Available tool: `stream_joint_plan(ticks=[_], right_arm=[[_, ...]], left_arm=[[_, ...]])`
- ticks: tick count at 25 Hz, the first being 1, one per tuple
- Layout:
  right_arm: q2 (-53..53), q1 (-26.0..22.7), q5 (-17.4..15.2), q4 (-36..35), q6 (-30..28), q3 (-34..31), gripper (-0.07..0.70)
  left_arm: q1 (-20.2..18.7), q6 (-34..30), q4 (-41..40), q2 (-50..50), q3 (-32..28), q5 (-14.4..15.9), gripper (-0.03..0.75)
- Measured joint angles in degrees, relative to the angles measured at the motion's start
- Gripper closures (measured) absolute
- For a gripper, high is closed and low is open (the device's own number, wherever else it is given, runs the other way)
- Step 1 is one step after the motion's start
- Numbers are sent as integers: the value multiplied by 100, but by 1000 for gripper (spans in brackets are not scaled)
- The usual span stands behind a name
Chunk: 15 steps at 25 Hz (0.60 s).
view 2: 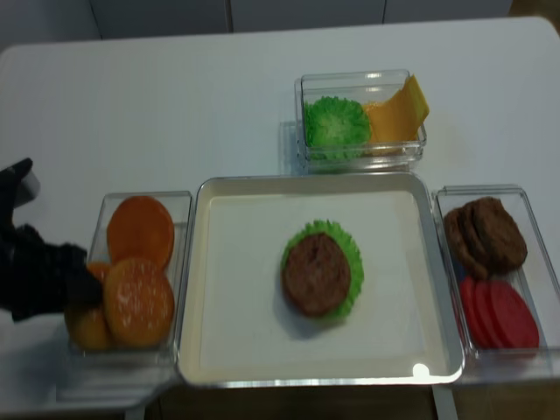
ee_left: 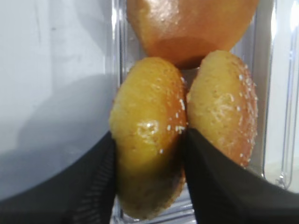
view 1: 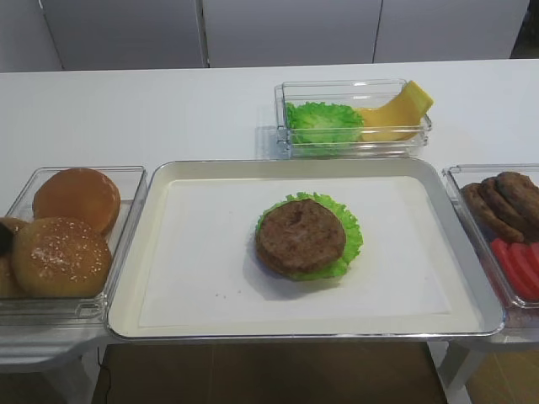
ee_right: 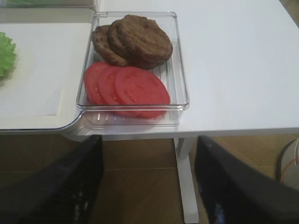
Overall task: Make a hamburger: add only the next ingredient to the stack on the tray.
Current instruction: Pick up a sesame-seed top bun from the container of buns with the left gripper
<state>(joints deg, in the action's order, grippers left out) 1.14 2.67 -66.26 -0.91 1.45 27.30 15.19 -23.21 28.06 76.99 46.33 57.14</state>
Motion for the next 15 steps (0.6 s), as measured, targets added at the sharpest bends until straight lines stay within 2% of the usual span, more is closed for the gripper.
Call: stream_joint_plan(ticks=[4,5,10,15], right_arm=[[0,0,0,0,0,0,165],[0,0,0,0,0,0,165],[0,0,0,0,0,0,165],[0,0,0,0,0,0,165]], left_arm=[[0,-62,-10,-137,69,59,420],[0,-64,15,-179,81,71,474],[0,-75,53,-378,92,92,478],[0,-127,413,-531,92,151,483]])
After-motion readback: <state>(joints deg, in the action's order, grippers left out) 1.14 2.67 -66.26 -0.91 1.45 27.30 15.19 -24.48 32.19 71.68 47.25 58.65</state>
